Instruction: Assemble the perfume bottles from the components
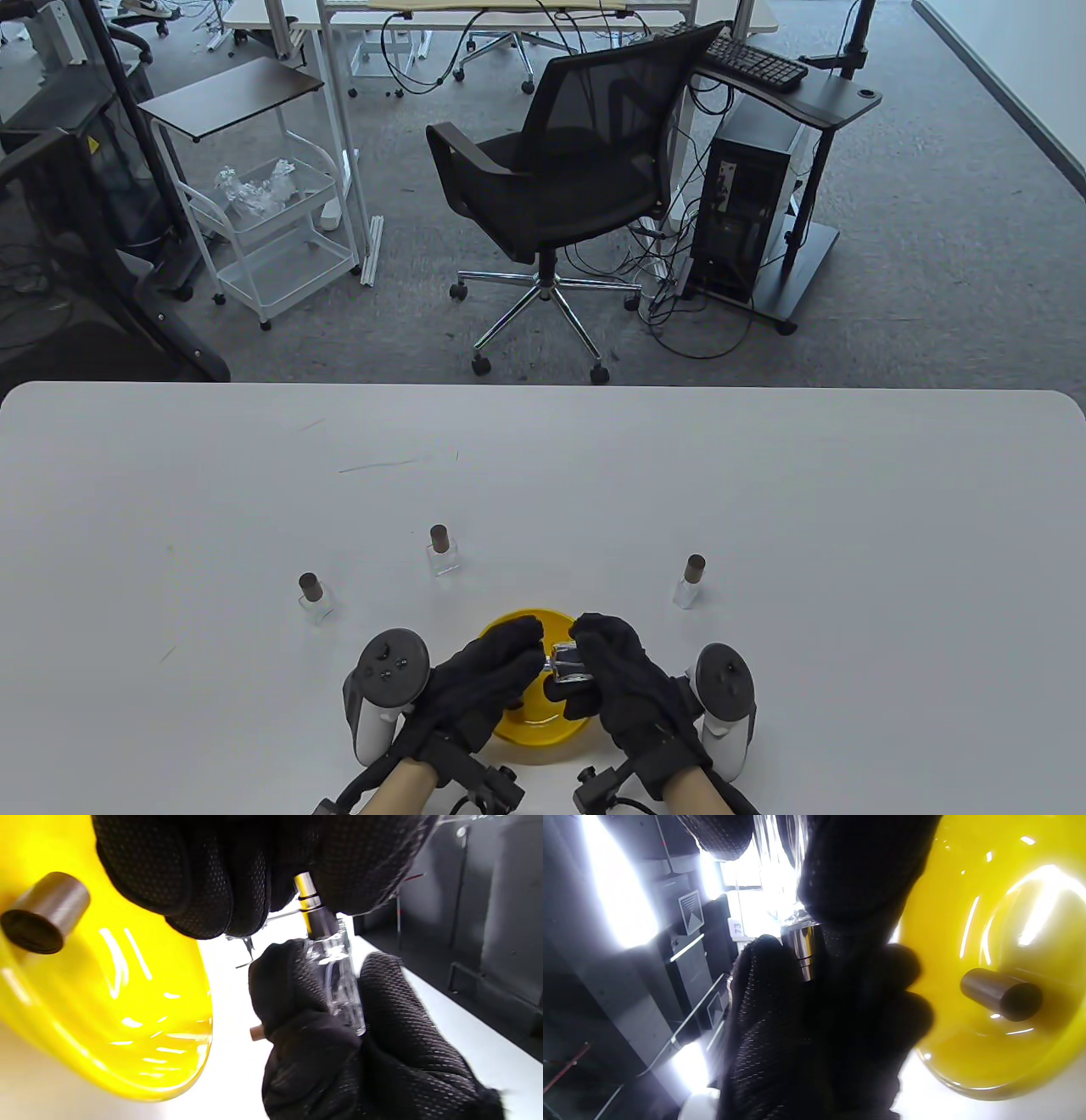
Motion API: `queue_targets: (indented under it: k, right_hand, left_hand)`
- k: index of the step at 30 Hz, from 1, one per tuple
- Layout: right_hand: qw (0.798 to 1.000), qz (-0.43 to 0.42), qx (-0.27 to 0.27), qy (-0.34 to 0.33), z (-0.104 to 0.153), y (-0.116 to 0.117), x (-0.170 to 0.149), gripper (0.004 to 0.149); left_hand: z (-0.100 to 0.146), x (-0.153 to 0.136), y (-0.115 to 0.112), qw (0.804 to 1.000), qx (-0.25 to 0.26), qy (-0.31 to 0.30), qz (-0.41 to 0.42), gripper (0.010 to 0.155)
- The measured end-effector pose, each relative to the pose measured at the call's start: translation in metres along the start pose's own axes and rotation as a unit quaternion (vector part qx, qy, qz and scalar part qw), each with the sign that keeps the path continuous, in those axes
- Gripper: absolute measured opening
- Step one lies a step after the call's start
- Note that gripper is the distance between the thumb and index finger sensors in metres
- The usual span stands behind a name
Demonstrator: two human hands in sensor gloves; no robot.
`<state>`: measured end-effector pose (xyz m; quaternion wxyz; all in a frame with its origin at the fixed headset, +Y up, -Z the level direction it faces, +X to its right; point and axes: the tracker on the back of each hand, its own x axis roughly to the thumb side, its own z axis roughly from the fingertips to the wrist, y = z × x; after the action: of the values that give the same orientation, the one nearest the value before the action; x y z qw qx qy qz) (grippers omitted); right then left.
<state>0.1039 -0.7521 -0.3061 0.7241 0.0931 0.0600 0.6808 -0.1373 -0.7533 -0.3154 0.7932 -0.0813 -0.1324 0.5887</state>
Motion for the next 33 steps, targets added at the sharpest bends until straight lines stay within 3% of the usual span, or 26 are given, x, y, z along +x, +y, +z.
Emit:
queue_targets:
  k: [6,21,30,33]
  right_hand:
    - [1.0,0.008,0.002,0.0,-0.001,-0.001,0.002,0.046]
    - [0.999,0.031,0.018,0.04,0.0,-0.008,0.001,0.05]
    - [0.997,0.026,0.025,0.066,0.001,-0.011,-0.001,0.051]
    - [0.997,0.003,0.02,0.068,0.001,-0.011,-0.003,0.051]
  left_hand:
    - [0.001,0.008,-0.001,1.0,0.0,-0.027,-0.014,0.048]
    - [0.011,0.032,-0.006,0.981,0.074,-0.127,-0.13,0.041]
    - [0.009,0.032,-0.007,0.981,0.061,-0.136,-0.125,0.034]
    - [0.006,0.029,-0.008,0.986,0.036,-0.129,-0.097,0.035]
